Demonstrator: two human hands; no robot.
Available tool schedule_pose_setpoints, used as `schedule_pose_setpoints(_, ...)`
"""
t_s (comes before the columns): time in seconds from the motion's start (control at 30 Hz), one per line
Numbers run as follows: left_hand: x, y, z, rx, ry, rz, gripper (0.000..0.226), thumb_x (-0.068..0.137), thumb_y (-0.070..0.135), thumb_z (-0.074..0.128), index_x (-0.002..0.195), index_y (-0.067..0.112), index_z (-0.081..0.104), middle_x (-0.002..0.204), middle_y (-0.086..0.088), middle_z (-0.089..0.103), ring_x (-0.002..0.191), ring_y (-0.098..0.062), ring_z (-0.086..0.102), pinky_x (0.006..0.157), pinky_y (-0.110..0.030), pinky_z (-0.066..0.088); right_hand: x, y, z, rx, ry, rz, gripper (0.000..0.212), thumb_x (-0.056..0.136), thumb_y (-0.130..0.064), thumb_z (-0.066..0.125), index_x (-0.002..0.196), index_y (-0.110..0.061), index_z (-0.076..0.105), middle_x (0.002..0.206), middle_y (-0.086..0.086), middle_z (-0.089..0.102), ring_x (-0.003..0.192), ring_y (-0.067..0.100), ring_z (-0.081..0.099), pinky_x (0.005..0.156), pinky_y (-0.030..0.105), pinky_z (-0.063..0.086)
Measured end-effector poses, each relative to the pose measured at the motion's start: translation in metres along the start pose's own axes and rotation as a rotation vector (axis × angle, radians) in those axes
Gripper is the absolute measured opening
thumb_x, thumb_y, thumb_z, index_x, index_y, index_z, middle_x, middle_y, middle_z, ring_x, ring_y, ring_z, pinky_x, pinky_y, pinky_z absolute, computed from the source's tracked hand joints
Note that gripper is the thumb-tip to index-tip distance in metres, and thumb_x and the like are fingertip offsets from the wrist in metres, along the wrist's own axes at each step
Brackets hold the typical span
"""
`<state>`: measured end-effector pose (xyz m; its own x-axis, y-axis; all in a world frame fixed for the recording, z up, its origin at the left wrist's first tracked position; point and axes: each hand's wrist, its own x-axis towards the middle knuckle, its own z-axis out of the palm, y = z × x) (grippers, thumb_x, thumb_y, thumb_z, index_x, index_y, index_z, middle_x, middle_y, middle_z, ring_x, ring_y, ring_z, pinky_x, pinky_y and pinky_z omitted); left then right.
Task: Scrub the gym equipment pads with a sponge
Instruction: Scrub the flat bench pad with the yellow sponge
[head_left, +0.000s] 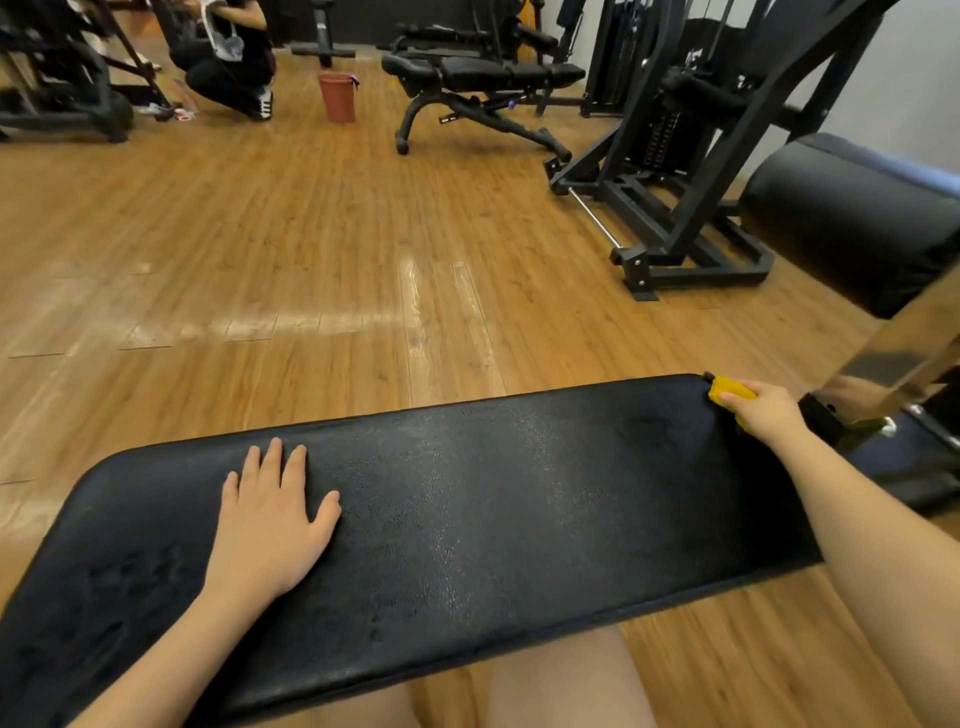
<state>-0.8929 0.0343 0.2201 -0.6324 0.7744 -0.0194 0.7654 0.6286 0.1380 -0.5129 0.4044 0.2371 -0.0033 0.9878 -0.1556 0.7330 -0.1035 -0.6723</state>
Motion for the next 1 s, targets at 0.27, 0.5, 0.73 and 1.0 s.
schedule_pose_setpoints(0.27, -0.001, 0.000, -0.001, -0.003, 0.000, 0.004, 0.069, 0.096, 0.050, 0.034, 0.151, 0.011, 0.021, 0.158, -0.014, 0.013, 0.146, -0.030, 0.006, 0.117, -0.045, 0.011, -0.027, 0.018, -0.013, -0.076, 0.026, -0.026, 0.037, 0.089, -0.028, 0.061, 0.118, -0.006, 0.062, 0.098, 0.020, 0.063, 0.092, 0.033, 0.057, 0.077, 0.034, 0.040)
schedule_pose_setpoints(0.5, -0.001, -0.001, -0.001, 0.005, 0.001, 0.008, 0.069, 0.096, 0.052, 0.031, 0.151, 0.012, 0.019, 0.159, -0.013, 0.012, 0.146, -0.030, 0.006, 0.117, -0.045, 0.012, -0.061, 0.040, -0.026, -0.008, 0.047, 0.009, 0.038, 0.087, -0.033, 0.063, 0.118, -0.011, 0.063, 0.103, 0.014, 0.065, 0.093, 0.033, 0.059, 0.079, 0.036, 0.044)
schedule_pose_setpoints(0.73, -0.002, -0.002, -0.001, 0.005, 0.002, 0.017, 0.069, 0.096, 0.053, 0.029, 0.151, 0.012, 0.018, 0.159, -0.014, 0.011, 0.146, -0.031, 0.006, 0.117, -0.045, 0.011, -0.096, 0.066, -0.036, 0.020, 0.125, 0.022, 0.039, 0.088, -0.028, 0.062, 0.122, -0.009, 0.061, 0.115, 0.018, 0.063, 0.100, 0.034, 0.057, 0.082, 0.038, 0.043)
schedule_pose_setpoints(1.0, -0.004, -0.002, -0.002, -0.015, -0.003, 0.037, 0.068, 0.096, 0.051, 0.029, 0.151, 0.011, 0.019, 0.159, -0.015, 0.011, 0.146, -0.033, 0.006, 0.117, -0.046, 0.011, -0.123, 0.086, -0.023, 0.218, 0.285, 0.074, 0.039, 0.089, -0.025, 0.060, 0.125, -0.009, 0.058, 0.120, 0.017, 0.061, 0.108, 0.034, 0.055, 0.092, 0.040, 0.043)
